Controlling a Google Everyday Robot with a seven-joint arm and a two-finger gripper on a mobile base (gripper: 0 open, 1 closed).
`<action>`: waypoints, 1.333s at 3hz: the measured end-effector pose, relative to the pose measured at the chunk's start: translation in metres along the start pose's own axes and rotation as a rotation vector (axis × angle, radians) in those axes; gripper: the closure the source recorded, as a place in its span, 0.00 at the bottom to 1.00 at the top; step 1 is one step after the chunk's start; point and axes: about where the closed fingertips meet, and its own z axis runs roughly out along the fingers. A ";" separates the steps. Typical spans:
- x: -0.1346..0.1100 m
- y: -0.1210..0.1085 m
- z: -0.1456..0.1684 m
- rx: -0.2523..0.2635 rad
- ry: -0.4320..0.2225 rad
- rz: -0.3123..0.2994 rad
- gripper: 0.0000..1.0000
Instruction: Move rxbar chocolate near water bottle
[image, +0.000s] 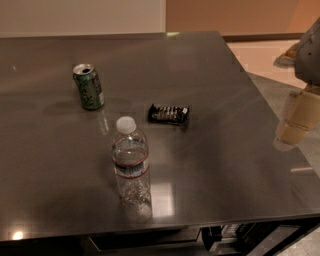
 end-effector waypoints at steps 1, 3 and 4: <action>0.000 0.000 0.000 0.000 0.000 0.000 0.00; -0.022 -0.013 0.018 -0.037 -0.049 -0.012 0.00; -0.048 -0.029 0.043 -0.053 -0.081 -0.042 0.00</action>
Offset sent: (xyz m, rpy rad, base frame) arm 0.0086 0.0097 -0.0095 0.0251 0.0507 0.0271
